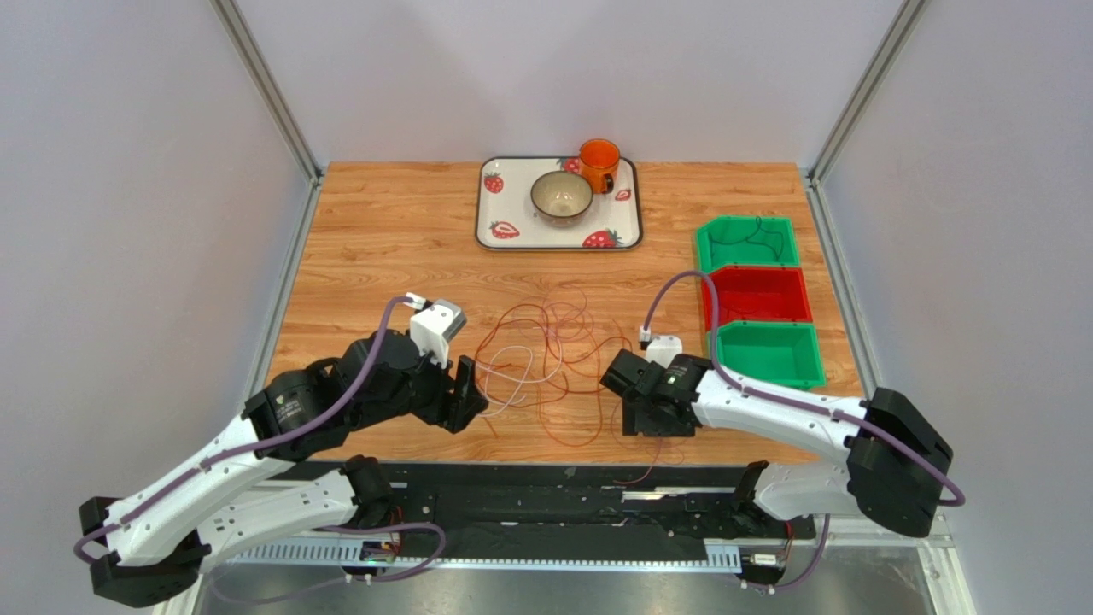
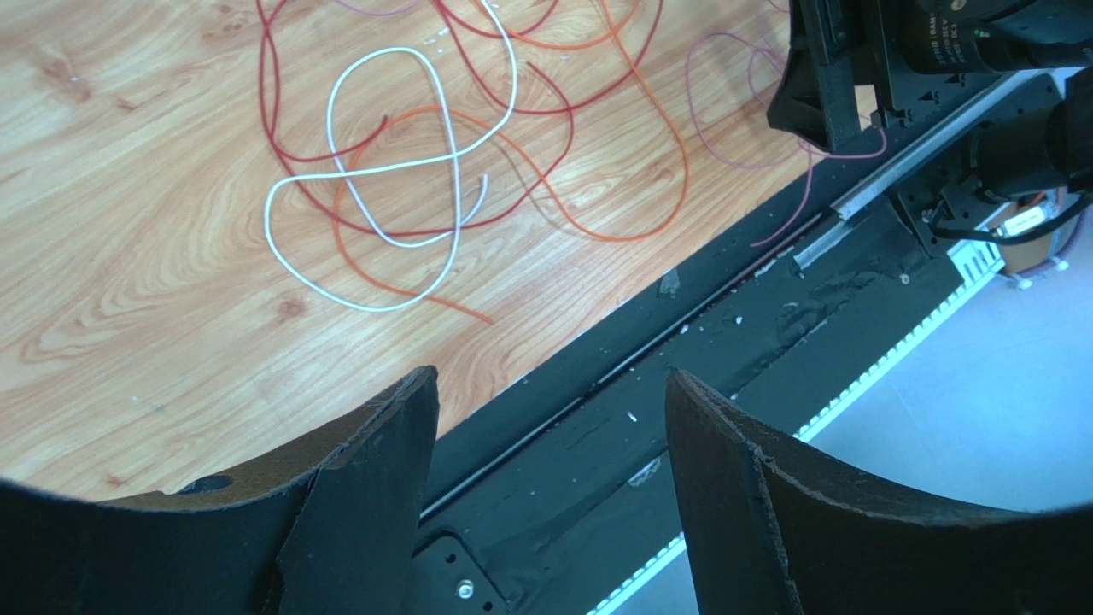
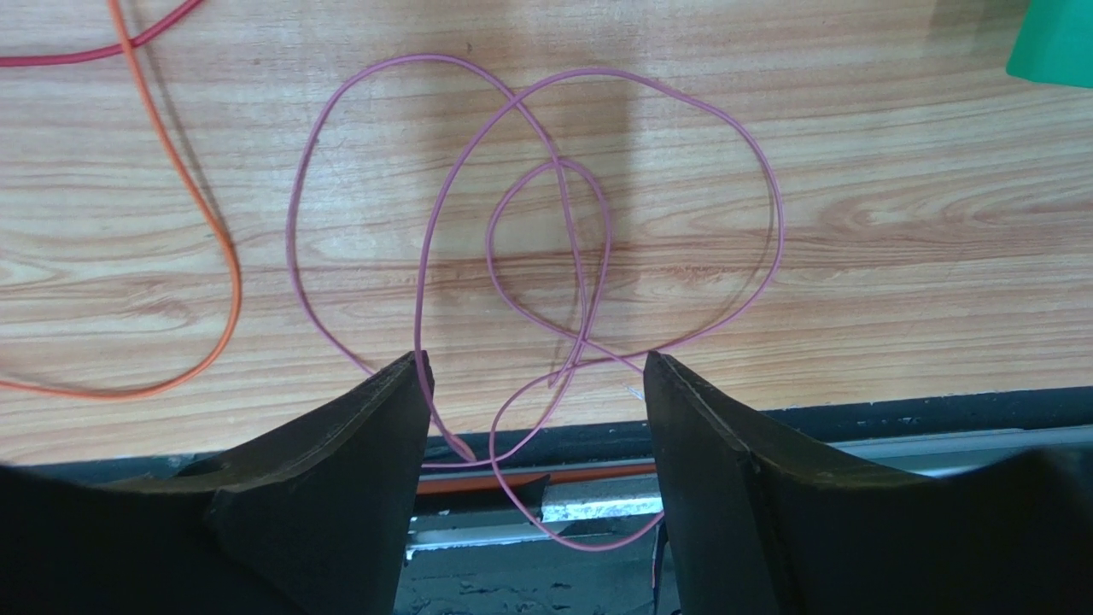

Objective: Untangle the cables

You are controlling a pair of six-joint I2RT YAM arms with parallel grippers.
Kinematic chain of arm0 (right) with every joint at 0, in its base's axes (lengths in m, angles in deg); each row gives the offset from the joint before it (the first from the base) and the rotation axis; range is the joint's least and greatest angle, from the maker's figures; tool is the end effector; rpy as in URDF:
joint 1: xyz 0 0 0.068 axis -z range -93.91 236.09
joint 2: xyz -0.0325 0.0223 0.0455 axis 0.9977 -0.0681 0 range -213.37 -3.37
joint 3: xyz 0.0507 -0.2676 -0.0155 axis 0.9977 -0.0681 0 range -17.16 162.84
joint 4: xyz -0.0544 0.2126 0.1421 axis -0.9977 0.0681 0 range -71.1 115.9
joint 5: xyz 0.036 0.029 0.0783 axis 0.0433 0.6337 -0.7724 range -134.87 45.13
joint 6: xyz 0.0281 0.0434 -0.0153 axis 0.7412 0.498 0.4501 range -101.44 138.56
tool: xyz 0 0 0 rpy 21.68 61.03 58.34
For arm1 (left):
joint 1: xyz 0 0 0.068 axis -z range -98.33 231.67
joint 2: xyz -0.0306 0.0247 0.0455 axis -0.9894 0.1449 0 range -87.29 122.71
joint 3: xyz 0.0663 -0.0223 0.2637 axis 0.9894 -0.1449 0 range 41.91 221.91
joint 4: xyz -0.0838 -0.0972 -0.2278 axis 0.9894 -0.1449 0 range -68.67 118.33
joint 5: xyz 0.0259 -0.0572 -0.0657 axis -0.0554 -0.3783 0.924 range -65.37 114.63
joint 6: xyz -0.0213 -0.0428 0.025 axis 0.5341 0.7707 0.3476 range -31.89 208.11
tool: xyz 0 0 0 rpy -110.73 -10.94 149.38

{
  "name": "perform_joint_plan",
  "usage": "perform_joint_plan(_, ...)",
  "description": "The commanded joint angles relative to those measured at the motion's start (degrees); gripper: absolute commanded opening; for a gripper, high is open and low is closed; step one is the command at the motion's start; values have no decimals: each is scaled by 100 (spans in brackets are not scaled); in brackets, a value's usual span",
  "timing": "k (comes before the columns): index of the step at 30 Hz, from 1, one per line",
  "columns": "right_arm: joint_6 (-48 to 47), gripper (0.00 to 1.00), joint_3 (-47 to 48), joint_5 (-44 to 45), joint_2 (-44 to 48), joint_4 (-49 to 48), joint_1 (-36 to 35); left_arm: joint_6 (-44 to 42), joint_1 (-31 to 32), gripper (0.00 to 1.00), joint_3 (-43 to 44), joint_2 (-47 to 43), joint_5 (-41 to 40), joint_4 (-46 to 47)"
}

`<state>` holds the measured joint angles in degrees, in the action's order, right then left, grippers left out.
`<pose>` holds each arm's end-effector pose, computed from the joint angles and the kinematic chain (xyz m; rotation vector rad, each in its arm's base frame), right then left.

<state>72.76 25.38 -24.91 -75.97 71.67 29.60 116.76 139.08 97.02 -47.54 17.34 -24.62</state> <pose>0.1187 0.1572 0.1881 -0.0251 2.7817 -0.1349 0.0706 -0.1021 0.3385 0.5029 2.2527 -0.6676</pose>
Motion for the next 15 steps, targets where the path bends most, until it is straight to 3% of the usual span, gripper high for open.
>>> perform_joint_plan(1, 3, 66, -18, 139, -289, -276, 85, -201, 16, 73, 202, -55, -203, -145)
perform_joint_plan(15, 179, 60, -598, -308, -255, -698, 278, -245, 16, 74, 52, -116, -194, -40)
